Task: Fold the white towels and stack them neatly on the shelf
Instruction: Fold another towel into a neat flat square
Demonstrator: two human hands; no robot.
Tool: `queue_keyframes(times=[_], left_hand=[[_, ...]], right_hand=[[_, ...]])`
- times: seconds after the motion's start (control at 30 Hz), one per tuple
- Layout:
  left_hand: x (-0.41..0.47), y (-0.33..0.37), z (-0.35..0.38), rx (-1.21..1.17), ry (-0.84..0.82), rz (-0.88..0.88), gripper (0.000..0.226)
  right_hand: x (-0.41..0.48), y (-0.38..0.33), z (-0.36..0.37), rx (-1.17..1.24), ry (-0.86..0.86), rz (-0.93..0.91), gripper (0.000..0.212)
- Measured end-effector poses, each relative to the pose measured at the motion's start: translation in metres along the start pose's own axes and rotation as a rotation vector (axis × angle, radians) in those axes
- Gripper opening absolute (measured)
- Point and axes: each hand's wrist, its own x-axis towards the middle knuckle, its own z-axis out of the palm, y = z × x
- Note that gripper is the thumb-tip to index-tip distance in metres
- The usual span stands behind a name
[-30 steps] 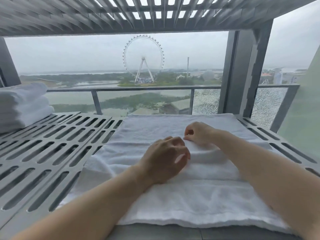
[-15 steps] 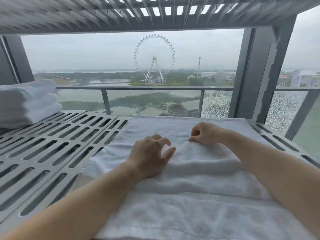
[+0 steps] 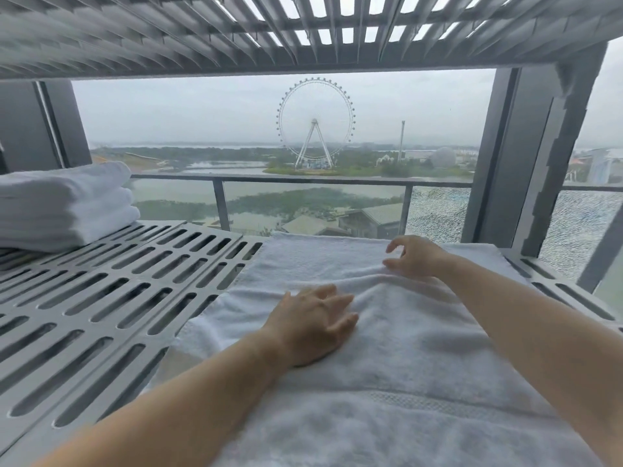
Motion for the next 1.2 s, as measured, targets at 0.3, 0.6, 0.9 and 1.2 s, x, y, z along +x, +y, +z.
queue_keyframes(times=[0.3, 0.6, 0.9, 1.2], left_hand=[[0.004, -0.005, 0.006, 0.049, -0.125, -0.006, 0.063], [0.025, -0.012, -0.007, 0.003, -0.212, -0.095, 0.066], [0.039, -0.025, 0.004, -0.004, -0.148, -0.094, 0.065], [0.036, -0.026, -0.001, 0.015, -0.131, -0.174, 0.064]], right_hand=[[0.008, -0.007, 0.016, -0.14, 0.147, 0.058, 0.014], [0.005, -0.014, 0.029, -0.111, -0.136, -0.134, 0.054], [0.025, -0.038, 0.03, 0.014, -0.035, -0.147, 0.038], [0.068, -0.05, 0.044, -0.009, -0.032, -0.004, 0.017]])
